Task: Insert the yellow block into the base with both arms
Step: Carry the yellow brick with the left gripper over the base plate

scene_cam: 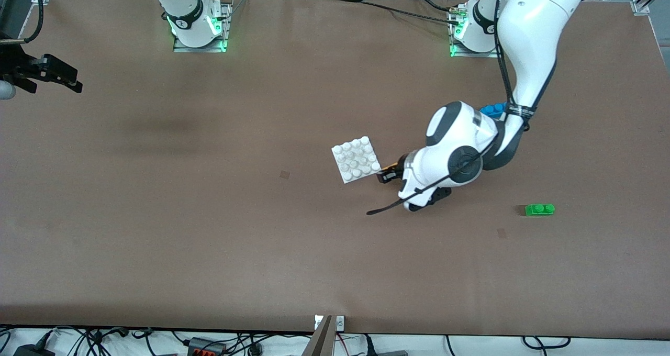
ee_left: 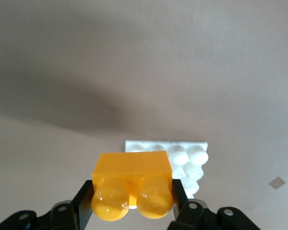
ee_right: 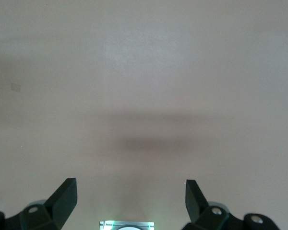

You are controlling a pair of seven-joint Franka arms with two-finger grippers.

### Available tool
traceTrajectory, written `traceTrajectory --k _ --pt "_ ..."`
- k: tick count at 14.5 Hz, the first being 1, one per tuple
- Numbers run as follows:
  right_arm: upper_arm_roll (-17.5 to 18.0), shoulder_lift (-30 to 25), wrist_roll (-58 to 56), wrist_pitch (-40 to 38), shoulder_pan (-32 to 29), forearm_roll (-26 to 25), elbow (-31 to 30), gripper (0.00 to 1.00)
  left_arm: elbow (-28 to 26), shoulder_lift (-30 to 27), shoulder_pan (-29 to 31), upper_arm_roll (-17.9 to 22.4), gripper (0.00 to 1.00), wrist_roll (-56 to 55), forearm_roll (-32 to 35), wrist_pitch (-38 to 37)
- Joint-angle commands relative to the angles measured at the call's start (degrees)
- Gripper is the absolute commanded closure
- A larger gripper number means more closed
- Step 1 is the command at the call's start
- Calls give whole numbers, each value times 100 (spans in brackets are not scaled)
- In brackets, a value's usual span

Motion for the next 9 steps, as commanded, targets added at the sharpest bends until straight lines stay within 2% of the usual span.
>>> traceTrajectory --k 1,7,9 --pt "54 52 25 -218 -82 55 209 0 96 192 -255 21 53 -482 -107 196" --pt "45 149 34 -236 -125 46 297 0 44 316 -748 30 52 -896 -81 433" --pt "36 359 52 -157 -143 55 436 0 17 412 -854 39 52 -887 -28 487"
